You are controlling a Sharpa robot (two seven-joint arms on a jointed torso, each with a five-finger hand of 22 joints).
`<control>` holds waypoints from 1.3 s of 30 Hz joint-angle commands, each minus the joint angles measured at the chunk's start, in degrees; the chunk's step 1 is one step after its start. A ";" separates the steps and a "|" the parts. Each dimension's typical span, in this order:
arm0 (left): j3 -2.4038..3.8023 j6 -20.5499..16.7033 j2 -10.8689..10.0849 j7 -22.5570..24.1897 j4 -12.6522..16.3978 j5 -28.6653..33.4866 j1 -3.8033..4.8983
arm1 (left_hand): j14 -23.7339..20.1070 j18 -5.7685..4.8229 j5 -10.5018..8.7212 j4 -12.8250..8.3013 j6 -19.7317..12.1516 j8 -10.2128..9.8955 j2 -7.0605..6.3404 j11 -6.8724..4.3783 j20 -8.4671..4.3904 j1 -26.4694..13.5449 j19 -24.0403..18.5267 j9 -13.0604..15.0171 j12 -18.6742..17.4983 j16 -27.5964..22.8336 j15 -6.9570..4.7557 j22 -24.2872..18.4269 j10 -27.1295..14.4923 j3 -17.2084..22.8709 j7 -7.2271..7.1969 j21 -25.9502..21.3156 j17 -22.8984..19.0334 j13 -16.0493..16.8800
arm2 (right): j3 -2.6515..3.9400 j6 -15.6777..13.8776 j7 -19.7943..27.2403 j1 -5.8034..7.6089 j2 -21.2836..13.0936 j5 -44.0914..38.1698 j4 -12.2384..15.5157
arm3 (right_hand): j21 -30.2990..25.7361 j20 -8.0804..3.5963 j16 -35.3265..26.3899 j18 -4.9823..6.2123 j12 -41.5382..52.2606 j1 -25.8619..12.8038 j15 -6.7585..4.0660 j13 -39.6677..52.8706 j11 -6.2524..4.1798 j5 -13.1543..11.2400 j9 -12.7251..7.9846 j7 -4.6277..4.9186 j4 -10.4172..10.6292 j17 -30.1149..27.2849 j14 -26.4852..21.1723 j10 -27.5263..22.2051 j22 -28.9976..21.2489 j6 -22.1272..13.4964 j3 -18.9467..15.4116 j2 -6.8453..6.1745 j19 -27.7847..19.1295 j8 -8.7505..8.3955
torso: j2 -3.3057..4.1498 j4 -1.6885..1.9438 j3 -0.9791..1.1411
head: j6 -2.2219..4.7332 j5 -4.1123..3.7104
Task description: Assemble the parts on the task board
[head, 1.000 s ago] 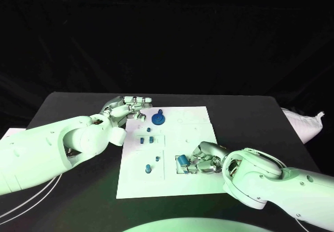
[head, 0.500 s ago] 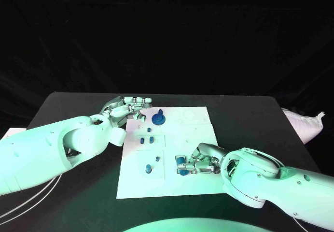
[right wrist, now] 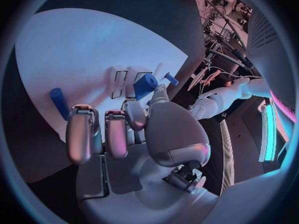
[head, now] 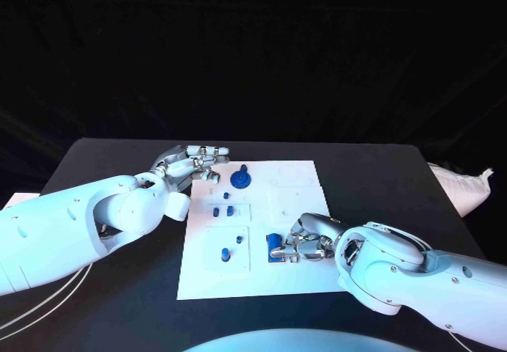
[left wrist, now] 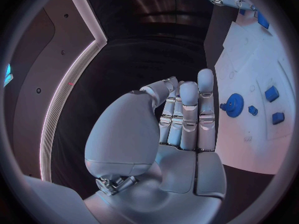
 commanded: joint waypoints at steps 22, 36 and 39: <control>0.02 1.28 -0.17 -0.21 0.12 -0.03 0.00 | -0.38 1.09 -0.10 -0.24 -0.55 0.33 0.55 -0.02 0.07 -0.12 -0.07 -0.04 0.30 -0.21 0.10 -0.14 -0.54 -0.31 -0.02 -0.29 -0.27 0.08 | 0.03 -1.25 0.42 -0.06 -3.00 -1.68 1.64 | 0.36 -0.18 0.65 -0.46 -0.61 2.96 -0.18 0.04 0.01 3.88 1.69 0.21 -1.39 5.89 4.49 0.25 0.63 -0.73 0.52 -0.17 0.19 -0.56 | -0.08 0.06 -0.05 | -0.32 -0.44; -0.02 1.33 0.07 -0.09 -0.17 -0.44 -0.01 | -0.38 1.09 -0.10 -0.24 -0.55 0.33 0.55 -0.02 0.07 -0.12 -0.07 -0.04 0.30 -0.21 0.10 -0.14 -0.54 -0.31 -0.02 -0.29 -0.27 0.08 | 0.18 -3.31 2.28 2.03 -11.78 -6.15 2.32 | 0.51 0.72 0.82 -0.50 -6.09 11.40 0.79 -3.56 1.13 -0.63 -2.52 1.71 -4.51 6.43 4.53 -1.48 0.98 -2.52 7.64 3.32 0.23 -5.94 | -0.22 -0.47 0.01 | 0.25 -1.04; -0.03 1.41 0.16 -0.06 -0.23 -0.46 -0.03 | -0.38 1.09 -0.10 -0.24 -0.55 0.33 0.55 -0.02 0.07 -0.12 -0.07 -0.04 0.30 -0.21 0.10 -0.14 -0.54 -0.31 -0.02 -0.29 -0.27 0.08 | 0.18 -2.65 1.64 2.09 -11.99 -7.84 1.71 | 0.48 0.73 0.81 -0.48 -6.21 9.70 0.75 -3.62 1.04 -0.93 -3.00 1.56 -3.23 6.44 4.53 -1.24 0.95 -1.41 7.39 2.22 0.21 -6.02 | -0.25 -0.52 0.04 | 0.24 -1.28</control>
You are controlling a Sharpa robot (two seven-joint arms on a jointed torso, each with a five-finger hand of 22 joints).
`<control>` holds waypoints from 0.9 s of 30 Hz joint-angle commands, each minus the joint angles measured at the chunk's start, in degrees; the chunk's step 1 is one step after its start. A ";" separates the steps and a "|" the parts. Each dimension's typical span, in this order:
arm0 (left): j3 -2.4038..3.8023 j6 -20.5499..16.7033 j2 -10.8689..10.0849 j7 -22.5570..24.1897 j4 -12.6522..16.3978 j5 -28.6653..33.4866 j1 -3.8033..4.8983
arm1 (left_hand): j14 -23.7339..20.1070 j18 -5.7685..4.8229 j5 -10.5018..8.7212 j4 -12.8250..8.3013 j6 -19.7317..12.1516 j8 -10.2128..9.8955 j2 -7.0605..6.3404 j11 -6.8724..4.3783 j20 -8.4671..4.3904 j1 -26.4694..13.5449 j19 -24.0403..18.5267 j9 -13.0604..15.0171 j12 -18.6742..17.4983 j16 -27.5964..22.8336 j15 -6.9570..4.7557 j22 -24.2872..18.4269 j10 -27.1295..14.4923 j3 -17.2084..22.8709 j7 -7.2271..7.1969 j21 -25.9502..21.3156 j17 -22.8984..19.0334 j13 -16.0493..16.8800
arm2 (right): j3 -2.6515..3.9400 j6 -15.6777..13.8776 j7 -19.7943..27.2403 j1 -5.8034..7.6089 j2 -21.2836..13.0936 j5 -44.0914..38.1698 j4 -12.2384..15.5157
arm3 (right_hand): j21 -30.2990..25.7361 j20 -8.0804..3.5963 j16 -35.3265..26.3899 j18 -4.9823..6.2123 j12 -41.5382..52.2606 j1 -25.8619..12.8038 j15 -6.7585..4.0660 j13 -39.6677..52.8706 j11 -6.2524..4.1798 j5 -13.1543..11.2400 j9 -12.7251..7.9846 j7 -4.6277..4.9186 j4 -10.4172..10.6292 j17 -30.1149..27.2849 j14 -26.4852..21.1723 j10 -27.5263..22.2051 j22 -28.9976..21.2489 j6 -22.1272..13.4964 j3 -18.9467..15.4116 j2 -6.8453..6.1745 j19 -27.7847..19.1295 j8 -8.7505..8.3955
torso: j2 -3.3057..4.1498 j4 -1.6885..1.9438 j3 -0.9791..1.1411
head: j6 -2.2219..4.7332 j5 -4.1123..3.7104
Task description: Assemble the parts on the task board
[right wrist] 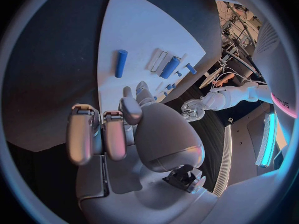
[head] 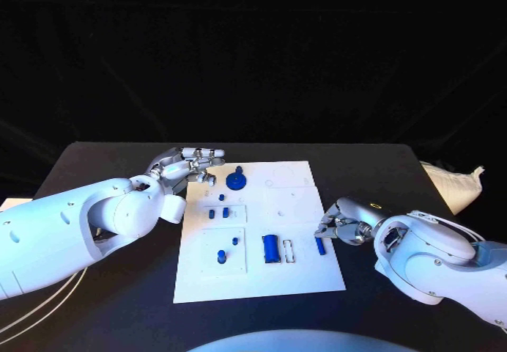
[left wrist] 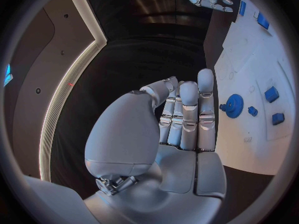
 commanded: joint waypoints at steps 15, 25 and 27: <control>0.01 1.23 0.22 0.23 0.01 -0.37 -0.05 | -0.39 1.10 -0.10 -0.08 -0.55 0.33 0.55 -0.02 0.07 -0.12 -0.07 -0.04 0.31 -0.21 0.10 -0.07 -0.54 -0.15 -0.02 -0.29 -0.06 0.09 | -0.07 7.92 -1.39 -0.93 1.73 -9.84 -3.27 | -0.23 0.02 -0.28 -0.35 -1.28 -6.99 -0.27 0.01 -0.65 5.25 -0.03 -1.02 6.38 5.60 4.13 0.40 -0.54 3.98 -2.23 -5.64 -0.28 -0.08 | -0.01 -0.04 0.03 | -0.28 -0.44; 0.01 1.09 0.20 0.36 -0.02 -0.37 -0.05 | -0.39 1.10 -0.10 -0.08 -0.55 0.33 0.55 -0.02 0.07 -0.12 -0.07 -0.04 0.31 -0.21 0.10 -0.07 -0.54 -0.15 -0.02 -0.29 -0.06 0.09 | -0.11 10.63 -1.46 -1.64 2.84 -12.11 -3.94 | -0.37 -0.05 -0.38 -0.32 -1.40 -6.74 -0.36 0.04 -0.76 6.01 0.33 -1.15 6.67 5.49 4.11 0.38 -0.71 4.24 -2.65 -6.44 -0.36 -0.02 | -0.03 0.01 0.05 | -0.50 -0.36; 0.00 1.04 0.19 0.36 -0.05 -0.37 -0.05 | -0.39 1.10 -0.10 -0.08 -0.55 0.33 0.55 -0.02 0.07 -0.12 -0.07 -0.04 0.31 -0.21 0.10 -0.07 -0.54 -0.15 -0.02 -0.29 -0.06 0.09 | -0.11 10.91 -1.46 -1.78 3.05 -12.74 -4.11 | -0.39 -0.06 -0.41 -0.31 -1.38 -6.45 -0.38 0.08 -0.79 6.07 0.41 -1.17 6.60 5.47 4.11 0.39 -0.74 4.27 -2.62 -6.54 -0.37 -0.02 | -0.02 0.00 0.04 | -0.50 -0.30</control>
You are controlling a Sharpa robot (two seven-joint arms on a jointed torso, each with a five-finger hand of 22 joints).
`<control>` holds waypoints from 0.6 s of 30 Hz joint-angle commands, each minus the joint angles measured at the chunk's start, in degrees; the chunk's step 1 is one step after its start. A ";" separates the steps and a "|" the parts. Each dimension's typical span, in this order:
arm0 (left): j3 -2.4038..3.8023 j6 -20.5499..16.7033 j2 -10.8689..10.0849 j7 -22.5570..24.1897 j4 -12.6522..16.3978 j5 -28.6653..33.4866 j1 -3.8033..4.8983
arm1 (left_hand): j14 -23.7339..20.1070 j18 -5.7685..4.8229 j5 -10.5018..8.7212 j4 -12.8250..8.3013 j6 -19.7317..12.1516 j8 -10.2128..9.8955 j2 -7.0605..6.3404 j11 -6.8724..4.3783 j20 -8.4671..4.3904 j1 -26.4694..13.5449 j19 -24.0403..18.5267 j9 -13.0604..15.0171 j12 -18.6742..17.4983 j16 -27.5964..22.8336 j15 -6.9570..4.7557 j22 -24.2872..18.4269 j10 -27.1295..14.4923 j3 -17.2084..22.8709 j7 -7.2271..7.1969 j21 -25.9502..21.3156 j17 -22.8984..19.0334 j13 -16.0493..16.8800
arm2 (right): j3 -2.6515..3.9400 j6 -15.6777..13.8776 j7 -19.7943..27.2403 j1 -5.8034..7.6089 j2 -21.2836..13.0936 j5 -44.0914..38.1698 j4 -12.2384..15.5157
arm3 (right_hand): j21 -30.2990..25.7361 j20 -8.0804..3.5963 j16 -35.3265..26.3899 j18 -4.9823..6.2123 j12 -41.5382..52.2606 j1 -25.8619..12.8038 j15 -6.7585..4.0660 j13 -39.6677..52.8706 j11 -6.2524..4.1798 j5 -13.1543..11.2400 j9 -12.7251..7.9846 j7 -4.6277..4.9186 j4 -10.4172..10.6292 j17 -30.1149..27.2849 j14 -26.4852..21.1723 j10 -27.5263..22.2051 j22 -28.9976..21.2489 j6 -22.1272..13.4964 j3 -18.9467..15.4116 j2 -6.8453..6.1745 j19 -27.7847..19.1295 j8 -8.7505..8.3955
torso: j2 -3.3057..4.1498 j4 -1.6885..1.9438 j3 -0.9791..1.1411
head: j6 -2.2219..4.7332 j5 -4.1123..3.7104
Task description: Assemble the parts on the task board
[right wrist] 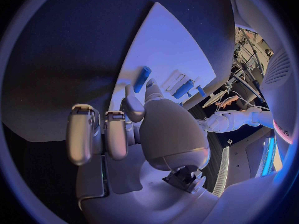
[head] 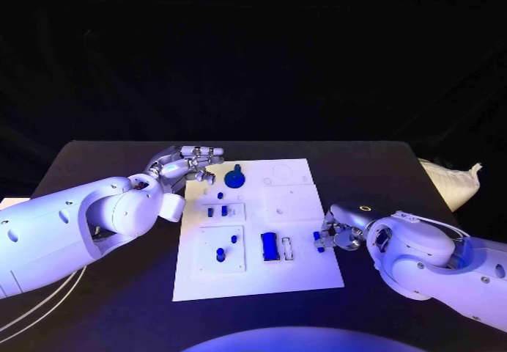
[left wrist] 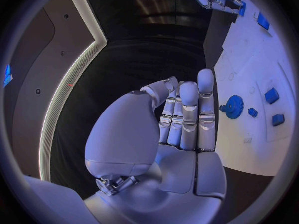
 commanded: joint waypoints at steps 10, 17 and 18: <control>0.02 0.90 0.05 0.35 0.04 -0.20 -0.02 | -0.39 1.09 -0.10 -0.08 -0.55 0.33 0.55 -0.02 0.07 -0.12 -0.07 -0.05 0.30 -0.21 0.10 -0.08 -0.54 -0.15 -0.02 -0.29 -0.07 0.09 | -0.12 4.96 -0.34 -1.11 2.52 -11.69 -0.98 | -0.37 -0.28 -0.47 -0.35 -0.17 5.79 -0.67 0.45 -0.63 -2.40 0.91 -0.23 -2.19 5.53 4.13 0.20 0.08 0.52 2.34 0.62 -0.30 -0.08 | -0.03 0.10 -0.01 | -0.08 0.17; 0.02 0.90 -0.07 0.44 0.24 -0.37 -0.03 | -0.40 1.09 -0.08 -0.16 -0.64 0.35 0.62 -0.01 0.09 -0.16 -0.07 -0.05 0.44 -0.14 0.11 -0.14 -0.68 -0.19 -0.02 -0.36 -0.08 0.10 | -0.34 10.58 -0.26 -1.55 3.36 -16.02 -1.24 | -0.21 -0.50 -0.38 -0.44 -0.70 10.84 -0.90 0.34 -0.97 -5.44 1.39 -0.60 -5.10 5.81 4.18 -0.07 0.45 0.85 6.70 1.39 -0.16 -0.07 | -0.03 0.12 -0.10 | -0.07 0.11; 0.03 0.89 -0.11 0.51 0.31 -0.43 -0.03 | -0.39 1.09 -0.08 -0.16 -0.65 0.35 0.63 -0.01 0.09 -0.15 -0.07 -0.05 0.45 -0.12 0.11 -0.14 -0.69 -0.18 -0.02 -0.36 -0.06 0.10 | -0.37 11.32 -0.25 -1.58 3.42 -16.25 -1.28 | -0.23 -0.53 -0.38 -0.43 -0.93 11.34 -0.93 0.20 -1.00 -5.30 1.45 -0.63 -5.48 5.81 4.18 -0.17 0.44 0.90 7.23 1.45 -0.17 -0.07 | -0.01 0.11 -0.14 | -0.06 0.09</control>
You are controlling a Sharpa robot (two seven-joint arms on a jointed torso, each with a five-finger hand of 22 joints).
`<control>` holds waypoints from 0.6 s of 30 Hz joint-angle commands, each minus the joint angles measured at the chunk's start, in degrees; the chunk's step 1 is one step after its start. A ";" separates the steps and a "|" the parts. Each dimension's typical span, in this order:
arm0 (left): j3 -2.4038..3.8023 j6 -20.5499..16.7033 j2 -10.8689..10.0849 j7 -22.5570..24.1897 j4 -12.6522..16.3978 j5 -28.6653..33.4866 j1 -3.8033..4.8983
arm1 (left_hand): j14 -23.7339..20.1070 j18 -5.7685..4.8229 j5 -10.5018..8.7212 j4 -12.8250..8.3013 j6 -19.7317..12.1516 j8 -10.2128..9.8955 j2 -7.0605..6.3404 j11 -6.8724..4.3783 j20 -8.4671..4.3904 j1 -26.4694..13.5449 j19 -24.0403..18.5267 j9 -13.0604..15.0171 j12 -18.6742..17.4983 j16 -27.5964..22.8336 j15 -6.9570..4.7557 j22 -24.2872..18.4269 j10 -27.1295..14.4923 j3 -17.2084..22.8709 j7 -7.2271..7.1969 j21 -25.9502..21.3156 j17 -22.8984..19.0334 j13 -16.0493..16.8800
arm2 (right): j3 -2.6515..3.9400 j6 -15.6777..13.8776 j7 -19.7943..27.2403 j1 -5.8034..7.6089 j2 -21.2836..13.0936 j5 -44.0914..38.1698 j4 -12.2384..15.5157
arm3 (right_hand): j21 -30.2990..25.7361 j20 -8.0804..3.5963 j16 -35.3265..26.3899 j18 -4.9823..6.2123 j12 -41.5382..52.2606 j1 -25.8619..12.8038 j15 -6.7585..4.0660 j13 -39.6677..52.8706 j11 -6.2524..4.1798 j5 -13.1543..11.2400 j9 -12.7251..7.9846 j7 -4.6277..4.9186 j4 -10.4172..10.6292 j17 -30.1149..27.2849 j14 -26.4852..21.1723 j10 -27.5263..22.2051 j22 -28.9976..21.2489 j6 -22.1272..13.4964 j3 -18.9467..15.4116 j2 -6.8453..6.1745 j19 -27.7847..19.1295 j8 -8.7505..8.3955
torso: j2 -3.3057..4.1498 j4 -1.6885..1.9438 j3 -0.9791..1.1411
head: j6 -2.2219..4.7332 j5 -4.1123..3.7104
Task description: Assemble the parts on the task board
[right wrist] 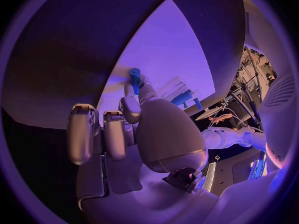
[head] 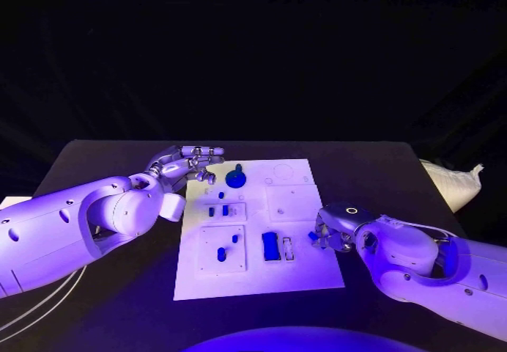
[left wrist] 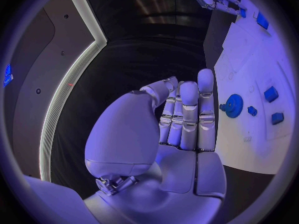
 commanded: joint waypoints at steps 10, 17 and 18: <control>0.04 0.86 -0.19 0.47 0.30 -0.55 -0.03 | -0.39 1.10 -0.07 -0.18 -0.25 0.36 0.65 -0.01 0.09 -0.14 -0.07 -0.05 0.22 -0.11 0.11 -0.05 -0.30 -0.18 -0.03 -0.37 -0.07 0.10 | -0.59 7.95 -0.30 -0.65 0.32 -4.75 -0.70 | -0.02 -0.40 -0.10 -0.46 -1.71 4.33 -0.44 -0.89 -0.50 3.11 0.89 -0.09 -3.70 5.95 4.06 -0.38 0.13 0.49 7.02 0.59 0.05 -0.32 | -0.02 0.01 0.02 | -0.07 -0.01; 0.04 0.86 -0.30 0.44 0.32 -0.56 -0.03 | -0.40 1.10 -0.07 -0.21 -0.27 0.36 0.67 -0.01 0.09 -0.11 -0.06 -0.05 0.24 -0.13 0.11 -0.06 -0.32 -0.16 -0.03 -0.37 -0.11 0.10 | -0.60 1.37 -0.49 -0.65 0.11 0.08 -0.51 | -0.09 -0.34 -0.20 -0.44 -1.96 -0.02 -0.38 -0.89 -0.47 6.89 1.86 -0.04 -3.75 5.98 4.08 -0.02 0.11 0.12 13.35 -1.83 0.06 -0.48 | 0.00 0.00 0.04 | -0.03 0.04; 0.04 0.87 -0.31 0.44 0.33 -0.56 -0.03 | -0.40 1.10 -0.07 -0.21 -0.27 0.36 0.67 -0.01 0.09 -0.11 -0.06 -0.05 0.24 -0.13 0.11 -0.06 -0.32 -0.16 -0.03 -0.37 -0.11 0.10 | -0.60 -0.16 -0.48 -0.65 0.02 1.46 -0.35 | -0.08 -0.34 -0.18 -0.44 -1.93 -0.56 -0.38 -0.84 -0.45 7.59 1.97 -0.08 -3.69 6.02 4.09 0.03 0.14 0.04 14.05 -2.20 0.08 -0.52 | 0.00 0.00 0.05 | -0.05 0.06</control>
